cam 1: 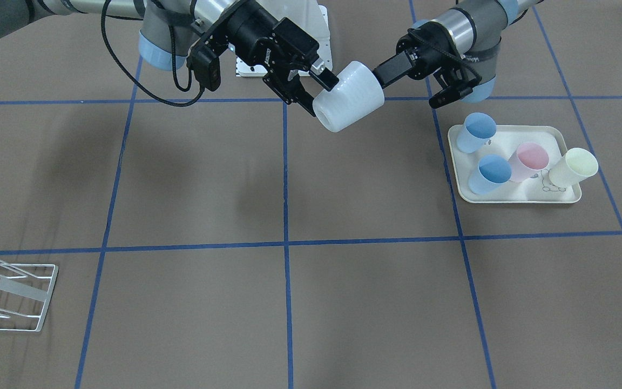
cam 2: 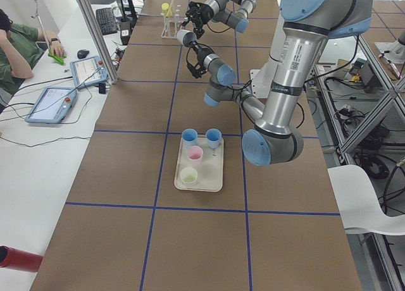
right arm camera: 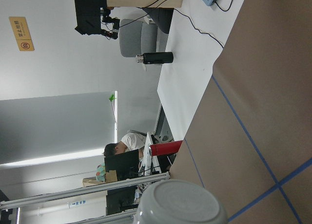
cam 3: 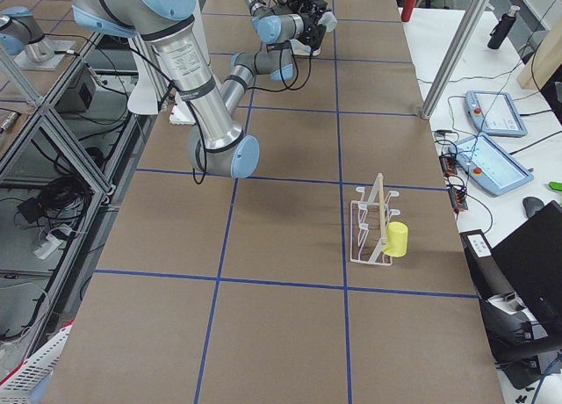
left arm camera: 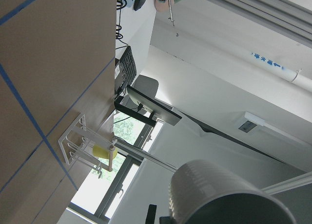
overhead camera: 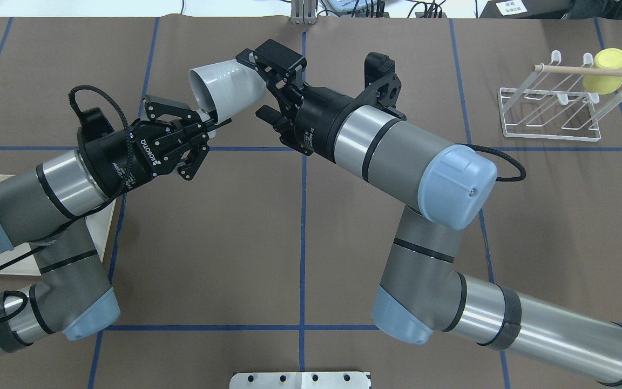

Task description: Transfer IKEA cup to right arm and place on rack

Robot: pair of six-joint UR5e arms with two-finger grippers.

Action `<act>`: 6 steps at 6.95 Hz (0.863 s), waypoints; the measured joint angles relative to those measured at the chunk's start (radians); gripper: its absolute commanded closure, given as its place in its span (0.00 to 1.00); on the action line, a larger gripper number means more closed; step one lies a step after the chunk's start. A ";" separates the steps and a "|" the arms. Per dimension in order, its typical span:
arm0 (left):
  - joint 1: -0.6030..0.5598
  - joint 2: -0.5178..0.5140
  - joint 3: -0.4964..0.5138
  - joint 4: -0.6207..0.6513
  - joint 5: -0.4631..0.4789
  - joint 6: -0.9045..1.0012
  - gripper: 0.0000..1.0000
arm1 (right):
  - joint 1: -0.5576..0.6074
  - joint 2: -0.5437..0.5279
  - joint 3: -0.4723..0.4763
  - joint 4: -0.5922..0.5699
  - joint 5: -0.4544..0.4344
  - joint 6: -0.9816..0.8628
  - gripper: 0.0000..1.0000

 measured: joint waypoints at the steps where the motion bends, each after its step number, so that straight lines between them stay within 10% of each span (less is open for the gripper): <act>1: 0.003 -0.001 -0.001 0.000 0.001 0.001 1.00 | 0.000 0.000 0.000 0.000 0.000 0.000 0.00; 6: 0.008 -0.012 0.002 0.001 0.001 0.001 1.00 | -0.002 0.000 -0.002 0.000 0.000 0.000 0.00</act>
